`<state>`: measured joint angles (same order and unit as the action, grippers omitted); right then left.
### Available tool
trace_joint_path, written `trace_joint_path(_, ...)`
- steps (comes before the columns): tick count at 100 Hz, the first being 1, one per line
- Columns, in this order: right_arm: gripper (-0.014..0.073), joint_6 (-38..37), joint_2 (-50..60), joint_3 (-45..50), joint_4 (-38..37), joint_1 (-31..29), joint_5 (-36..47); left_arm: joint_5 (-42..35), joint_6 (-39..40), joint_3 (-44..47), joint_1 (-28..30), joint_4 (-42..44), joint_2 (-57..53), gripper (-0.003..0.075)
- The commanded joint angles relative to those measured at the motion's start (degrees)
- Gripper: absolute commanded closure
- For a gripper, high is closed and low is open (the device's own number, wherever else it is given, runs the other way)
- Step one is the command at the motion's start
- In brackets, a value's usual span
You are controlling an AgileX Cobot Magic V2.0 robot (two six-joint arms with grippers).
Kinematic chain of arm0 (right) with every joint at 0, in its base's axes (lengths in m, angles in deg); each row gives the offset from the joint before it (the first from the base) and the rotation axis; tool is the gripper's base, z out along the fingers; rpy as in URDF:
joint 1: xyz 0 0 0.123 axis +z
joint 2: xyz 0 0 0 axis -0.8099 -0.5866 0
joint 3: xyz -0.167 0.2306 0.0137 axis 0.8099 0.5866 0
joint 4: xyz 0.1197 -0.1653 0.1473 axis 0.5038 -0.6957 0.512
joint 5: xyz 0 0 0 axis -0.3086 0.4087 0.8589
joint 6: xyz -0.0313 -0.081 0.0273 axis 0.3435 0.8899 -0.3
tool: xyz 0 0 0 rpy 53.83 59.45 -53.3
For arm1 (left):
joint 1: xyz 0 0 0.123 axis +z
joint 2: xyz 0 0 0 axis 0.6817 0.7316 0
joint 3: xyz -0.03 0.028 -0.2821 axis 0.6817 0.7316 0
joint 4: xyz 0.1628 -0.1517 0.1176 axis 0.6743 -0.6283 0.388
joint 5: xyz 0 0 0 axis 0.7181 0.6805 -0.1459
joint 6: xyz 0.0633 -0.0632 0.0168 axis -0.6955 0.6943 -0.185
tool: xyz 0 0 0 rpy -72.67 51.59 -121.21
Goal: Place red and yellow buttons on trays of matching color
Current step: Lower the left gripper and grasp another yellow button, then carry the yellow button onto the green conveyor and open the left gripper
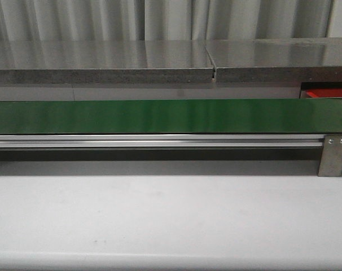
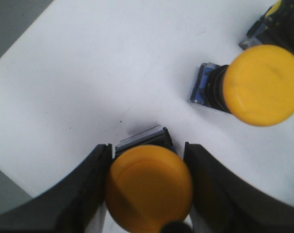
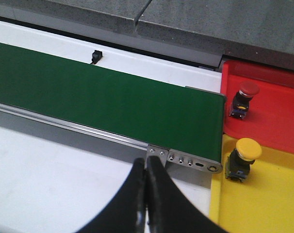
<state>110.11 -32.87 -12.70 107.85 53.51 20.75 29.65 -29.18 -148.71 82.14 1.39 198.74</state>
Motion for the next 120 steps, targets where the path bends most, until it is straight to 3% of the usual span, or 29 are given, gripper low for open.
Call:
trace_joint_path(1, 0.0661, 0.4, -0.1, -1.5, 0.9, 0.0, 3.7, -0.6, -0.3, -1.3, 0.2, -0.5, -6.7, 0.0548)
trace_joint_path(34, 0.0661, 0.4, -0.1, -1.5, 0.9, 0.0, 3.7, 2.4, -0.3, -1.4, -4.3, -3.4, -18.3, 0.0551)
trace_joint_path(60, 0.0661, 0.4, -0.1, -1.5, 0.9, 0.0, 3.7, 4.3, -1.9, -2.4, -15.0, -2.5, -19.0, 0.0552)
trace_joint_path(87, 0.0661, 0.4, -0.1, -1.5, 0.9, 0.0, 3.7, 6.3, -1.9, -7.3, -22.2, -2.7, -12.9, 0.0552)
trace_joint_path(111, 0.0661, 0.4, -0.1, -1.5, 0.9, 0.0, 3.7, 10.2, -1.9, -12.1, -23.5, -3.0, -6.4, 0.055)
trace_joint_path(120, 0.0661, 0.4, -0.1, -1.5, 0.9, 0.0, 3.7, 11.2, -1.9, -12.5, -23.5, -3.0, -5.7, 0.0505)
